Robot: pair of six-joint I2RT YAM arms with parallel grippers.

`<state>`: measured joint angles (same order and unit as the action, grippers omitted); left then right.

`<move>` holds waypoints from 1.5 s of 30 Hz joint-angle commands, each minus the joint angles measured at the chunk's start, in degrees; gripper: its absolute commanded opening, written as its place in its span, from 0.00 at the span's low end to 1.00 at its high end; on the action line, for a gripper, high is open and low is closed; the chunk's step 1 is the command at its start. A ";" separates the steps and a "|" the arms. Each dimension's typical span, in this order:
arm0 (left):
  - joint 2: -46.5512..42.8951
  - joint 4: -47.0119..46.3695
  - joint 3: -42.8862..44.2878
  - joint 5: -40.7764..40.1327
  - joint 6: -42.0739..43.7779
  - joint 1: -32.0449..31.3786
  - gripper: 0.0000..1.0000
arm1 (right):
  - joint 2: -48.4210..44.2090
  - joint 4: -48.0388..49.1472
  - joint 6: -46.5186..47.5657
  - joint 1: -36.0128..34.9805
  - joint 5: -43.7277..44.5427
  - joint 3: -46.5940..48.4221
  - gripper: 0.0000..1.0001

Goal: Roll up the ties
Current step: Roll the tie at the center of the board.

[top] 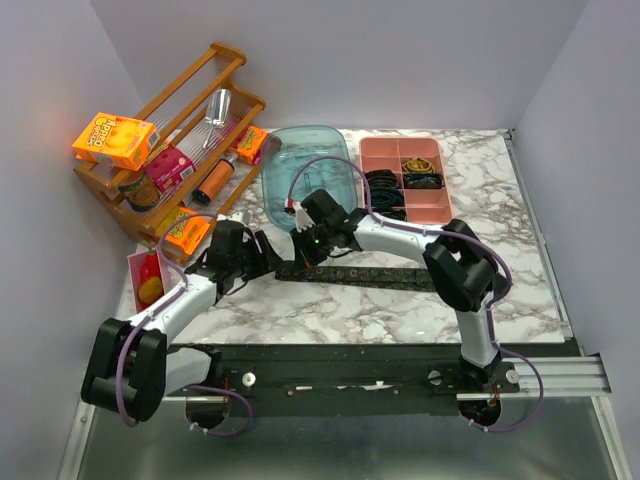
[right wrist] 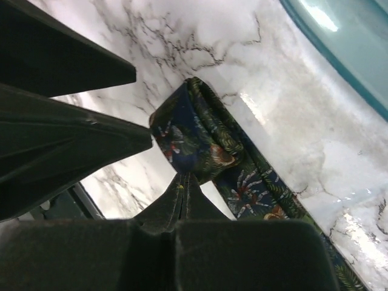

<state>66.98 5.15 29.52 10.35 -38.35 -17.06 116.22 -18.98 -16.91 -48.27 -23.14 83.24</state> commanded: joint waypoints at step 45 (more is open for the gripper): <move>6.50 -11.49 -2.10 7.68 1.17 1.41 0.00 | 5.85 -0.09 1.53 0.19 -0.15 1.92 0.01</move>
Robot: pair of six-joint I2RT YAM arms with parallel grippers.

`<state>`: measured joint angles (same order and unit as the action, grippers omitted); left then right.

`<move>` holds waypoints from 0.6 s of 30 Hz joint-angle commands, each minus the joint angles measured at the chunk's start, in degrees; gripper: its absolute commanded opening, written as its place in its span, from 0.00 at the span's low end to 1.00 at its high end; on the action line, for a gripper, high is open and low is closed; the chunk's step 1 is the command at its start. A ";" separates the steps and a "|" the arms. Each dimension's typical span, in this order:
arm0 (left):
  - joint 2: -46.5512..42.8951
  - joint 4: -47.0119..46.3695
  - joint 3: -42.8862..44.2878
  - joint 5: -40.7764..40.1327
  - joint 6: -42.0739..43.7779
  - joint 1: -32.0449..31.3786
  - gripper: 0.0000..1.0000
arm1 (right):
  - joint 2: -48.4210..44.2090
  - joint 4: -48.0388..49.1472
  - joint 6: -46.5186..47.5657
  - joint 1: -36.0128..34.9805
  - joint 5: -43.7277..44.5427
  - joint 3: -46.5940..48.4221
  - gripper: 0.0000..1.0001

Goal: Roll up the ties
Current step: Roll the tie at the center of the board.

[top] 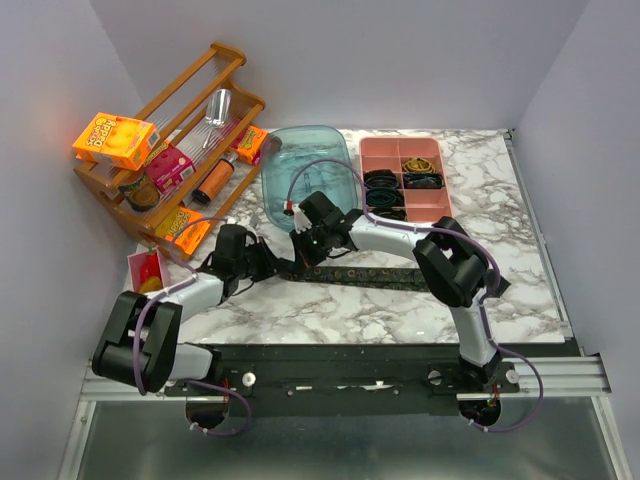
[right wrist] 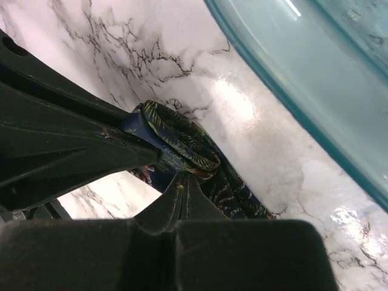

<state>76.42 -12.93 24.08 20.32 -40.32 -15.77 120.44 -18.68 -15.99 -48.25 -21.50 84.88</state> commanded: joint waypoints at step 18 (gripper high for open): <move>0.39 27.16 18.72 -18.46 10.34 -11.82 0.00 | 3.75 -0.31 -0.36 0.08 -1.80 2.75 0.01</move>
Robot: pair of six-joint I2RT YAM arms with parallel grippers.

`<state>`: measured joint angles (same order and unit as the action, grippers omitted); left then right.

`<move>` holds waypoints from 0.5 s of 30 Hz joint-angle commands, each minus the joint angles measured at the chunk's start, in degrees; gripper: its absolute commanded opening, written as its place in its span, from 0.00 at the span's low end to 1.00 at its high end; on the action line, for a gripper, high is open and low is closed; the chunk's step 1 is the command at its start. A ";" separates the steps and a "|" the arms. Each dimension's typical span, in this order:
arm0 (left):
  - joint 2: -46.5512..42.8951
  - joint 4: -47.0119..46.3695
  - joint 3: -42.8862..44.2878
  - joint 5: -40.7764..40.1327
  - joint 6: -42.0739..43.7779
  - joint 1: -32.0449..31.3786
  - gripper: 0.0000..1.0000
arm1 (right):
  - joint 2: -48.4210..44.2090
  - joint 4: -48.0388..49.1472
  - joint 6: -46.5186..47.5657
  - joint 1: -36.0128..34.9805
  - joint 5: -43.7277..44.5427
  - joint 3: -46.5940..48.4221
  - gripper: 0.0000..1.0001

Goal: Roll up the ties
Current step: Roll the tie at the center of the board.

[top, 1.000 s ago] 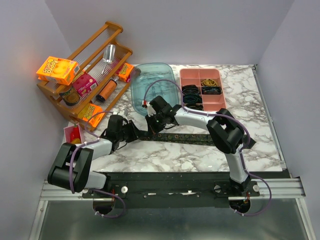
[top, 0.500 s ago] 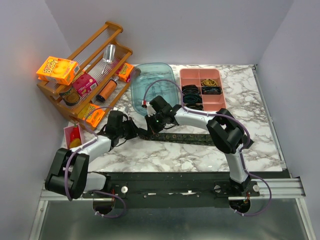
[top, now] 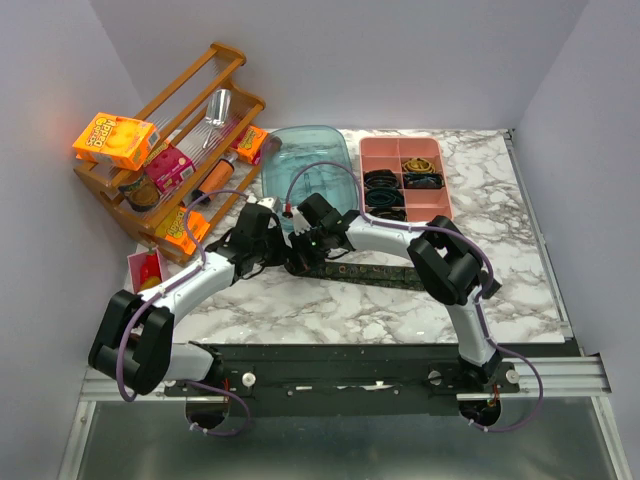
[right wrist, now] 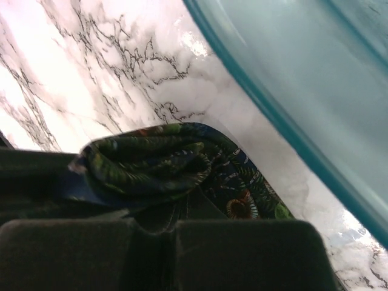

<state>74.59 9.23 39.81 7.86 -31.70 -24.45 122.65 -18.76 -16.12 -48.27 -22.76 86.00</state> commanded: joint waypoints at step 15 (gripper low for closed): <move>5.83 11.68 7.73 -15.84 0.50 -6.23 0.00 | -0.04 -0.57 -0.49 0.11 0.18 1.54 0.01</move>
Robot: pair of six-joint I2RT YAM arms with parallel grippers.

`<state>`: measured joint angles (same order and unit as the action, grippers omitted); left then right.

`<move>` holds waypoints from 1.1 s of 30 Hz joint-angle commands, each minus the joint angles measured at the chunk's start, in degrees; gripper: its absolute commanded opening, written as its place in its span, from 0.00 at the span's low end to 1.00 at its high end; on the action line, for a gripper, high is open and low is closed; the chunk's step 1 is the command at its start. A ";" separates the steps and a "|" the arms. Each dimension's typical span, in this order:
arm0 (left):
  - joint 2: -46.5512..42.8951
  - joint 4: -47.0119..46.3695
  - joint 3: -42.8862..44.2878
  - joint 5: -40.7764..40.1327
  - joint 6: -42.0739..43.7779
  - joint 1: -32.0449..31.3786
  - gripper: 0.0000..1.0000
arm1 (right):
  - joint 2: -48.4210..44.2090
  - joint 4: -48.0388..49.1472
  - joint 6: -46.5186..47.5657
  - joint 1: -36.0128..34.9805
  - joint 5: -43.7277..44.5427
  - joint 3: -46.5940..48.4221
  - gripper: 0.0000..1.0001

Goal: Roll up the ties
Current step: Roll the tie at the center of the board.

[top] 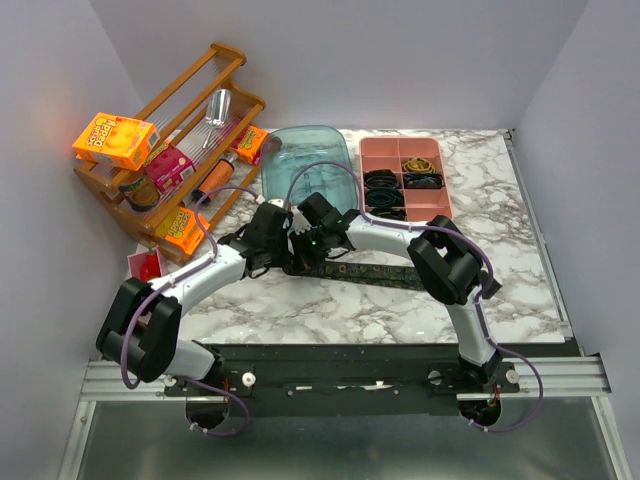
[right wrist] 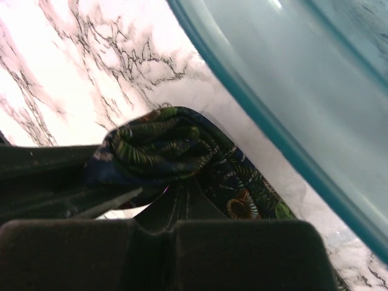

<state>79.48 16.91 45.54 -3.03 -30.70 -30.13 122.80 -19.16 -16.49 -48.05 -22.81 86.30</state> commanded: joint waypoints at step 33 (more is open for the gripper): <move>4.36 6.91 6.75 -9.10 -2.35 -3.80 0.00 | 4.73 0.61 -2.49 -0.38 -1.62 7.65 0.01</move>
<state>83.13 23.24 50.17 -10.07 -31.79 -32.88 126.67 -19.38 -17.78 -47.94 -22.50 92.53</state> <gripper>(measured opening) 0.155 0.011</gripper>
